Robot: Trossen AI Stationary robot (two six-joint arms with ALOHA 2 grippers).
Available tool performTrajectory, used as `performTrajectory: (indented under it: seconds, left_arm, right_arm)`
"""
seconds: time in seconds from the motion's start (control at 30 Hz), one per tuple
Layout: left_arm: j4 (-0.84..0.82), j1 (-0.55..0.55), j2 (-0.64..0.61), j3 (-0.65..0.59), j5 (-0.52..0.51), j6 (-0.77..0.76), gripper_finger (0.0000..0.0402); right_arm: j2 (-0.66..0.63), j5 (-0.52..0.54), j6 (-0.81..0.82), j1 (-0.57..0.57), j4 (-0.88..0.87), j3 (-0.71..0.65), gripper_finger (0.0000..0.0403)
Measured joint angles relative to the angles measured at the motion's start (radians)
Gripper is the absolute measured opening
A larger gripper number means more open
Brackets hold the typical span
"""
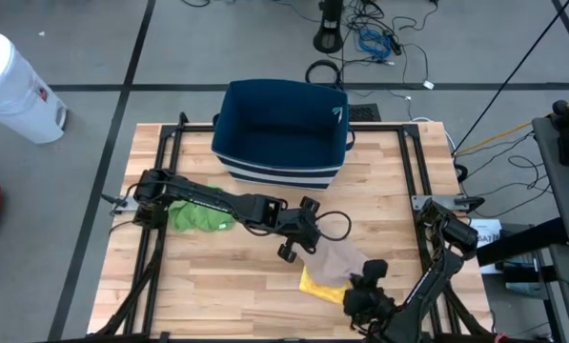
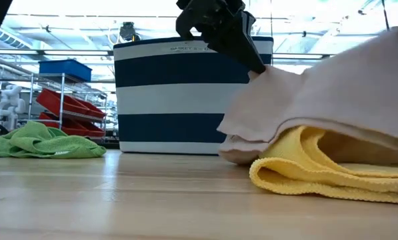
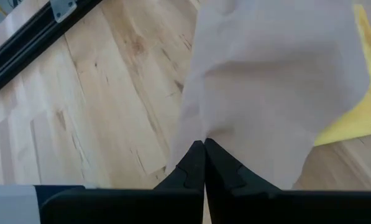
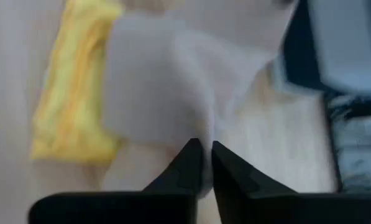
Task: Fold towel
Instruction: Fold the brown towel
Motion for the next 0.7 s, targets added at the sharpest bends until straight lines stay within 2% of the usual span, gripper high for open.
performTrajectory:
  seconds: [0.17,0.27,0.53,0.7]
  left_arm:
    - [-0.008,0.0,0.0,-0.001,0.001,-0.002,0.0]
    - [-0.008,0.0,0.0,-0.001,0.016,-0.002,0.0]
    - [-0.021,0.0,0.0,-0.001,0.019,-0.005,0.0]
    - [-0.025,0.0,0.0,-0.001,0.019,-0.015,0.0]
  right_arm:
    - [-0.008,-0.16,0.002,-0.004,0.006,-0.013,0.0068]
    - [-0.009,-0.223,0.006,-0.01,0.005,-0.028,0.0079]
    - [-0.009,-0.236,0.084,0.019,0.005,-0.03,0.0078]
    - [-0.009,-0.325,0.164,0.067,0.005,-0.03,0.0077]
